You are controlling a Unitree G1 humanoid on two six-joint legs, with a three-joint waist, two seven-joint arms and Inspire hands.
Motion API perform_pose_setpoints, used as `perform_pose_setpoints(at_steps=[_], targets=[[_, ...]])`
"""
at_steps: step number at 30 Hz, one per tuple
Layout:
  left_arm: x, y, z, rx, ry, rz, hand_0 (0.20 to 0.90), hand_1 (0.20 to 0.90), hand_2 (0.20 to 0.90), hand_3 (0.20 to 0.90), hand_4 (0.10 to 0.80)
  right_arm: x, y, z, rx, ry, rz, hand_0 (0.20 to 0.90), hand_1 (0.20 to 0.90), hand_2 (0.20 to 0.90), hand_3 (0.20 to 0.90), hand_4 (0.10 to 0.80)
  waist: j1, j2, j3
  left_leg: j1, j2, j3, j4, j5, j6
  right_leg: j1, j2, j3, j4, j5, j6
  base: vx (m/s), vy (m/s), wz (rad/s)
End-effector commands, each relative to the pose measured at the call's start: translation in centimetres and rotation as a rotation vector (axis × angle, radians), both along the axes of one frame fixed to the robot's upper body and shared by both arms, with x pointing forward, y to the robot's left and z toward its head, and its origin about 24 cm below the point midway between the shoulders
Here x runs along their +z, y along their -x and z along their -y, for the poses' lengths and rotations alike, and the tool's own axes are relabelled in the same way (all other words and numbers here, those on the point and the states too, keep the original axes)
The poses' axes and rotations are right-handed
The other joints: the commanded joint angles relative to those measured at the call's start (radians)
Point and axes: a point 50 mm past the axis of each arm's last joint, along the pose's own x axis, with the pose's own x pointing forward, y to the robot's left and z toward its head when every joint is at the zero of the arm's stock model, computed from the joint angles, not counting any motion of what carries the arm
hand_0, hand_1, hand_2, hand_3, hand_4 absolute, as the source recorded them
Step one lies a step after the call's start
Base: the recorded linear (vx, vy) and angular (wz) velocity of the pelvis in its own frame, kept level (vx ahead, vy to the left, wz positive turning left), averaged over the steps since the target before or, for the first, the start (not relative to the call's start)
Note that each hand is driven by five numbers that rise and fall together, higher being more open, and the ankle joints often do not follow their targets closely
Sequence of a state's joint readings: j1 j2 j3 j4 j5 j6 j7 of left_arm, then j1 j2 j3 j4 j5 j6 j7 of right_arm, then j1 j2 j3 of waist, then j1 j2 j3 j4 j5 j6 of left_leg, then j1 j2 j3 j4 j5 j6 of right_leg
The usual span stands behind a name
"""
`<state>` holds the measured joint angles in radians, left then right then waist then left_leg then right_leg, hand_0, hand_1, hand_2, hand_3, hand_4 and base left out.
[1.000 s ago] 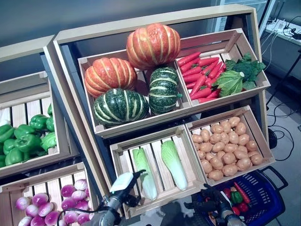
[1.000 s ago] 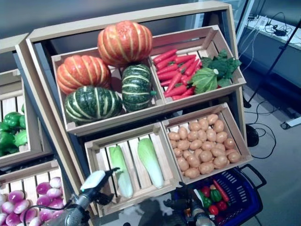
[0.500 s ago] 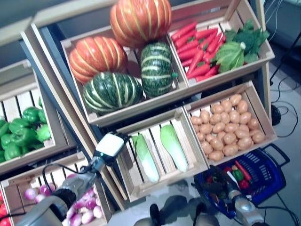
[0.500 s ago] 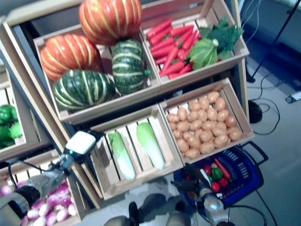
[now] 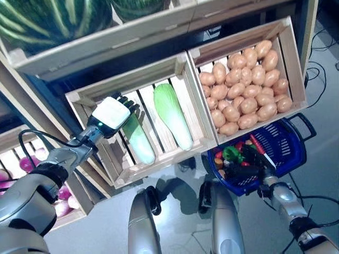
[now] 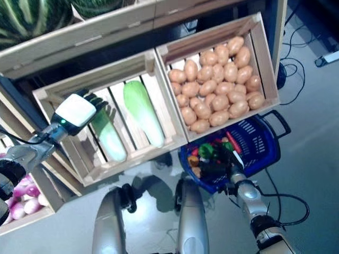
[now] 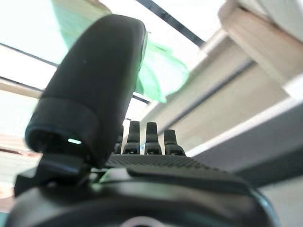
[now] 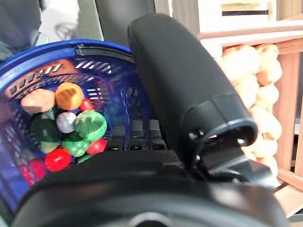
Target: Put vegetables into the basket
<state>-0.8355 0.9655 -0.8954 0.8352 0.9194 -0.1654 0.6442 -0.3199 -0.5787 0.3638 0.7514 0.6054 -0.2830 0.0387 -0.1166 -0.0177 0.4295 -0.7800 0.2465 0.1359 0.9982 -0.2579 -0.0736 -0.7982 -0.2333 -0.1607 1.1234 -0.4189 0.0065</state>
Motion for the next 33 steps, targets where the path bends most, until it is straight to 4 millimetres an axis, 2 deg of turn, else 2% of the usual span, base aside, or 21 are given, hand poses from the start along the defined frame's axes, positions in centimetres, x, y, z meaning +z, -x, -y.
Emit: perform_pose_setpoints(at_steps=[1,6,11,18,28,30,31,32,33], targets=[[5.6,0.1,-1.2,-0.033,-0.030,0.251,0.900,0.900,0.900,0.900,0.800,2.9,-0.9,0.4,0.002,-0.058,0.127,0.900,0.900,0.900,0.900,0.800,0.005,0.019,-0.059,0.010,0.019,-0.036,0.035,-0.104,-0.037,0.018,-0.067,0.067,-0.050,0.052,0.078,0.000,0.000,0.00],[6.8,-0.3,-1.3,0.005,-0.084,0.217,0.900,0.900,0.900,0.900,0.800,3.2,-0.9,0.4,0.008,-0.074,0.124,0.900,0.900,0.900,0.900,0.800,-0.003,0.017,-0.060,-0.041,0.033,-0.046,0.106,-0.128,-0.038,-0.035,-0.070,0.069,0.027,0.025,0.085,-0.013,0.034,-0.01],[6.9,-0.5,-2.1,0.068,-0.089,0.173,0.900,0.900,0.900,0.900,0.800,3.2,-0.8,0.9,-0.008,-0.073,0.124,0.900,0.900,0.900,0.900,0.800,-0.012,0.014,-0.060,-0.091,0.040,-0.059,0.177,-0.152,-0.041,-0.082,-0.066,0.076,0.099,0.002,0.089,0.017,0.017,-0.01],[8.4,-0.7,-2.8,0.127,-0.124,0.197,0.900,0.900,0.900,0.900,0.800,5.1,-1.4,1.5,-0.022,-0.076,0.171,0.900,0.900,0.900,0.900,0.800,-0.016,0.006,-0.059,-0.213,0.061,-0.088,0.282,-0.169,-0.037,-0.197,-0.064,0.089,0.220,-0.025,0.092,0.002,0.001,-0.02],[8.7,-0.9,-4.4,0.245,-0.196,0.118,0.900,0.900,0.900,0.900,0.800,7.1,-2.0,2.2,-0.060,-0.090,0.248,0.900,0.900,0.900,0.900,0.800,-0.019,-0.004,-0.059,-0.369,0.094,-0.113,0.411,-0.198,-0.030,-0.357,-0.052,0.119,0.367,-0.050,0.096,0.013,0.012,-0.04],[8.7,-0.8,-4.9,0.290,-0.193,0.092,0.804,0.804,0.804,0.804,0.736,7.6,-2.0,2.5,-0.069,-0.090,0.266,0.900,0.900,0.900,0.900,0.800,-0.021,-0.004,-0.059,-0.392,0.096,-0.116,0.423,-0.198,-0.026,-0.380,-0.048,0.124,0.380,-0.048,0.098,0.004,0.022,-0.09],[8.7,-0.8,-5.1,0.298,-0.187,0.078,0.726,0.726,0.726,0.726,0.684,7.9,-2.1,2.6,-0.072,-0.092,0.274,0.900,0.900,0.900,0.900,0.800,-0.021,-0.004,-0.060,-0.401,0.097,-0.118,0.426,-0.197,-0.025,-0.389,-0.047,0.126,0.384,-0.047,0.098,0.003,0.031,-0.11],[8.8,-0.7,-5.3,0.304,-0.187,0.069,0.312,0.312,0.312,0.312,0.408,8.1,-2.1,2.6,-0.071,-0.094,0.282,0.900,0.900,0.900,0.900,0.800,-0.022,-0.005,-0.061,-0.410,0.098,-0.119,0.429,-0.196,-0.024,-0.396,-0.045,0.128,0.386,-0.047,0.098,0.005,0.029,-0.12],[8.8,-0.6,-5.5,0.313,-0.177,0.064,0.300,0.300,0.300,0.300,0.400,8.4,-2.1,2.6,-0.072,-0.095,0.291,0.900,0.900,0.900,0.900,0.800,-0.023,-0.005,-0.063,-0.418,0.099,-0.120,0.434,-0.196,-0.023,-0.404,-0.044,0.130,0.389,-0.045,0.099,0.008,0.021,-0.11]])
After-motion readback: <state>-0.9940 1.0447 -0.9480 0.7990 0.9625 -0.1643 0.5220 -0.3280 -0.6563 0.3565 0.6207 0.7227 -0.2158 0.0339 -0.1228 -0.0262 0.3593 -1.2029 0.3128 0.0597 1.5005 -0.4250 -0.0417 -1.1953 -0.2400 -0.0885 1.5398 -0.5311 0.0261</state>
